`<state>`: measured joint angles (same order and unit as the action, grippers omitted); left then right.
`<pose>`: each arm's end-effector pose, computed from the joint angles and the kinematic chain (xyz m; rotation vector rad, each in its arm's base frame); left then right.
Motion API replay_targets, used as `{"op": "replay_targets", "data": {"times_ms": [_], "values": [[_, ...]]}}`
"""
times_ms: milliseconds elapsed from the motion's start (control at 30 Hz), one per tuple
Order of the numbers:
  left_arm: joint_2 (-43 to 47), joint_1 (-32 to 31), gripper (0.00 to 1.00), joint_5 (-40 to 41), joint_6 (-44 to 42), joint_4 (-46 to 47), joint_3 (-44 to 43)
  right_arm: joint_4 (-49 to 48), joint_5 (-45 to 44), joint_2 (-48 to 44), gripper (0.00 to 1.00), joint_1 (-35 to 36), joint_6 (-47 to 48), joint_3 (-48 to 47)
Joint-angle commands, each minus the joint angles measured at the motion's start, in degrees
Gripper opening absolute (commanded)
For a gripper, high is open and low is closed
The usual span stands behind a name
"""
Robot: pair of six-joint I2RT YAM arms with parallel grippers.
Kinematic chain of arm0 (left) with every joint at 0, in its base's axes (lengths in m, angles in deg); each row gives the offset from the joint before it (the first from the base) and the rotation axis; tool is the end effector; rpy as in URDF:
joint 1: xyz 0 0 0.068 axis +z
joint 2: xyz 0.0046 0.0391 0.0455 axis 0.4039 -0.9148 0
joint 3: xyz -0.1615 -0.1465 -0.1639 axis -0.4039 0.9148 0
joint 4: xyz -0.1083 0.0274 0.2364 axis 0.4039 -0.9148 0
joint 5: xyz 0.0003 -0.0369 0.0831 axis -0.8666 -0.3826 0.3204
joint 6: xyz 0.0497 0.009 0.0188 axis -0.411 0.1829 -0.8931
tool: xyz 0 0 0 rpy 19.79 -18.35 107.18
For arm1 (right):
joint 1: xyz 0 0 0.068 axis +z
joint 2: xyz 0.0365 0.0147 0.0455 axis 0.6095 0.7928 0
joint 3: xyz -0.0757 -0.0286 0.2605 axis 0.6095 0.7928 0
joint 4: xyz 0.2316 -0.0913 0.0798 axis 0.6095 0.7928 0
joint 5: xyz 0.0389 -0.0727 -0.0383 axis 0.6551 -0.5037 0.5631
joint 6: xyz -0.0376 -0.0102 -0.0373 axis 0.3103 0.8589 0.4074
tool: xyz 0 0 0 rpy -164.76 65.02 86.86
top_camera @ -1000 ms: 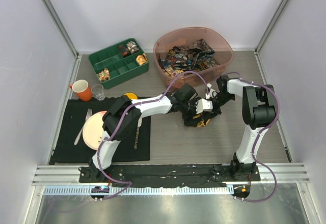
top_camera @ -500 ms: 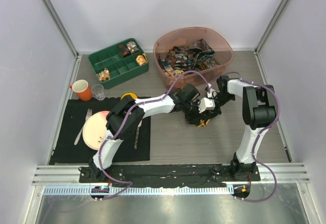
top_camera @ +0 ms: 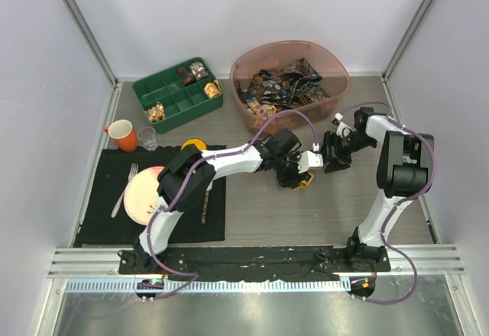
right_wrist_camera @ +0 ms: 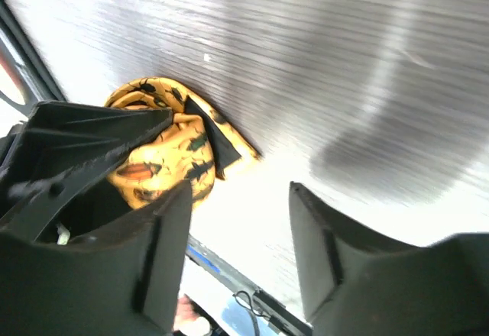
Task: Roll the ties
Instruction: Roll the tie at the center of the board.
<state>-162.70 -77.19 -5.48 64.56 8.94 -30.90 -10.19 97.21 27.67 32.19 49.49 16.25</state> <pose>0.2683 -0.3859 0.1563 1.7291 1.8078 -0.7465 0.3325 -0.0099 0.1530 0.0165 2.9229 0.9658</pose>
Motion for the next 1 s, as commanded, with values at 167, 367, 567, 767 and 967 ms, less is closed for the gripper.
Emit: {"op": "replay_targets", "data": {"times_ms": [167,367,567,767,967], "values": [[-4.1,0.5,0.01,6.6,-3.5,-11.9,0.7,-9.1,8.3,2.3,0.75,-1.8,-3.2,4.1],[-4.4,0.5,0.01,6.8,-3.6,-12.0,0.1,-14.8,12.3,6.7,0.79,-0.4,-6.4,5.4],[-5.0,0.5,0.01,6.6,-3.9,-12.4,-0.7,-13.7,20.5,9.2,0.79,0.2,-3.1,6.6],[-5.1,0.5,0.01,6.4,-4.4,-12.8,-0.8,-6.5,26.9,7.7,0.74,-0.1,5.8,6.8],[-5.3,0.5,0.01,5.8,-4.7,-12.6,-0.8,0.6,29.9,7.0,0.77,-0.5,14.5,6.9]]}}
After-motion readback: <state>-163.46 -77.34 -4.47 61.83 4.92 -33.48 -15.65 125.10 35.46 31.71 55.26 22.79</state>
